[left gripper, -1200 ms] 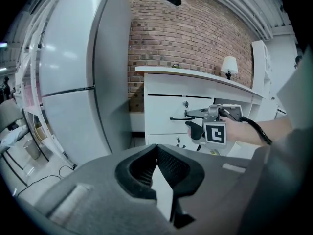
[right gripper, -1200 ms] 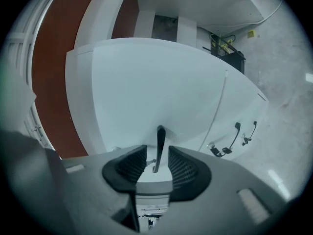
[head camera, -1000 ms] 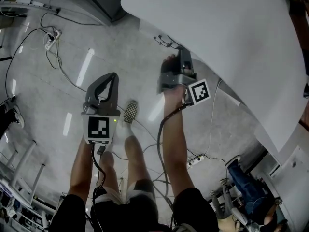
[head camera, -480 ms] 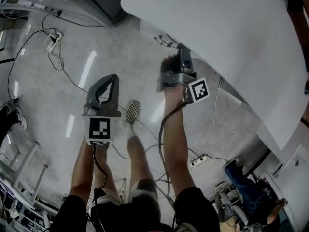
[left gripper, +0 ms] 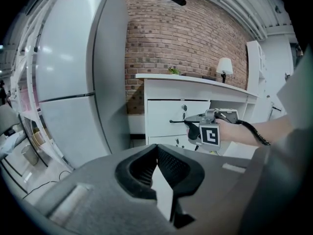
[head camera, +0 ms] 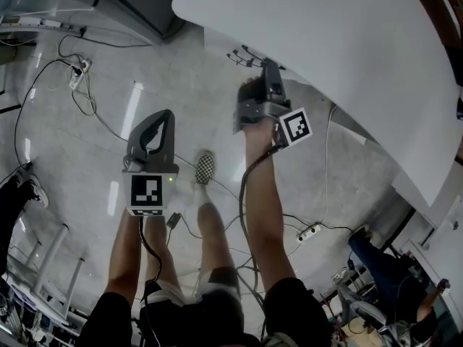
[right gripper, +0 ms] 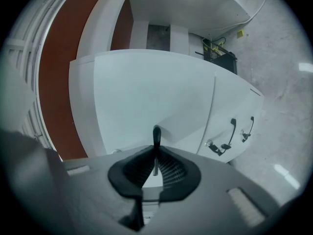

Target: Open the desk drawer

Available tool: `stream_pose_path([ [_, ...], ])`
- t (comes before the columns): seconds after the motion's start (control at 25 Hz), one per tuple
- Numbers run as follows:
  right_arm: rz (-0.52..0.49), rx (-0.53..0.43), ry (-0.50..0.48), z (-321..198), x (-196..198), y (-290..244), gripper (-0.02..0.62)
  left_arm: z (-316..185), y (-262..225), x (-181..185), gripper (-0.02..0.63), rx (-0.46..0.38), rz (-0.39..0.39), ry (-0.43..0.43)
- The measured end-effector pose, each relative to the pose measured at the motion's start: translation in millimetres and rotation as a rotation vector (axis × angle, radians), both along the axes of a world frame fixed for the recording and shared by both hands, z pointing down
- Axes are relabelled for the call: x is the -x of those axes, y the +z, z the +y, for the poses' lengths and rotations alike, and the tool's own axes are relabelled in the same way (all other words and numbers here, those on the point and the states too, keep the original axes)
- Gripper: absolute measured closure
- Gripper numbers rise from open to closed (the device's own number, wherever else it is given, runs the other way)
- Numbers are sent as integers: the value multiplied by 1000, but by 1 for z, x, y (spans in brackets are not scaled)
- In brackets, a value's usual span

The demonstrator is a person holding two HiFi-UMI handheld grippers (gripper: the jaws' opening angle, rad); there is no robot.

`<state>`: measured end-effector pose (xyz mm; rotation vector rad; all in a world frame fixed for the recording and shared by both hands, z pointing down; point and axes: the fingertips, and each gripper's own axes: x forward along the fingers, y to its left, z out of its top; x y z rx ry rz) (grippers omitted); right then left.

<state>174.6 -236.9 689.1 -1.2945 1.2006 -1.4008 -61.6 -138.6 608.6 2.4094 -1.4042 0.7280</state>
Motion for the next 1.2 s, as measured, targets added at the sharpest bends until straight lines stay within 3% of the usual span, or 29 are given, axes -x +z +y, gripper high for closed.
stream_pose_path([
  [1.2,8,54,72,113,54,4,571,35,-8,46,595,-2,16,129],
])
